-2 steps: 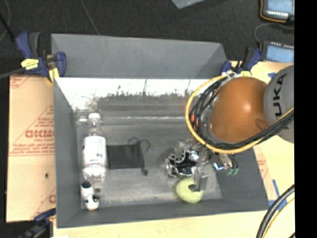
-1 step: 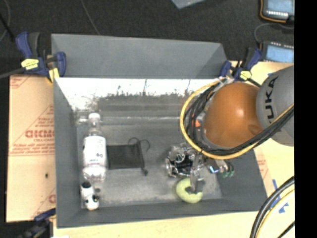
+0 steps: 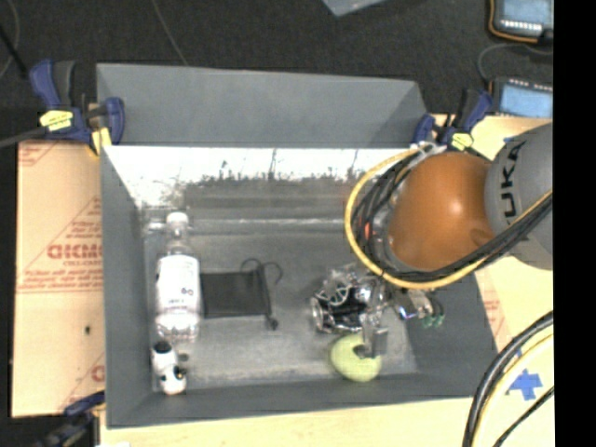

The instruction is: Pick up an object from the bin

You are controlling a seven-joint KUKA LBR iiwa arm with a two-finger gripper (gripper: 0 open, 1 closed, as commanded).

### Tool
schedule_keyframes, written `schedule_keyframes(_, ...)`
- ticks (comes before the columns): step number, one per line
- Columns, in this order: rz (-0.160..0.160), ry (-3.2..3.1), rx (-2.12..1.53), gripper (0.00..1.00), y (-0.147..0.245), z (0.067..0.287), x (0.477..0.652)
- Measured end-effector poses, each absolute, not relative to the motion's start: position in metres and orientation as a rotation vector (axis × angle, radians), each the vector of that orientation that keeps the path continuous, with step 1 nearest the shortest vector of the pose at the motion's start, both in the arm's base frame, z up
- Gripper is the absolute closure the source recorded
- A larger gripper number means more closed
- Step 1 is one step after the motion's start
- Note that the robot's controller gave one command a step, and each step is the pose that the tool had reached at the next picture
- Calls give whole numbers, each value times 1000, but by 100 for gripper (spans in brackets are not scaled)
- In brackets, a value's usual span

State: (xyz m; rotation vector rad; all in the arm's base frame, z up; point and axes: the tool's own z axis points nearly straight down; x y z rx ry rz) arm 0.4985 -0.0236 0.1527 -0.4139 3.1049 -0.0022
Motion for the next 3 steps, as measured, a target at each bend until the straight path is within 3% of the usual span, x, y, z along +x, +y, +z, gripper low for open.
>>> schedule_keyframes(1,-3,3102,-466,0,-37,149,497)
schedule_keyframes(2,-14,3026,-702,100,-30,86,510)
schedule_keyframes(3,-14,3025,-706,100,-30,86,510)
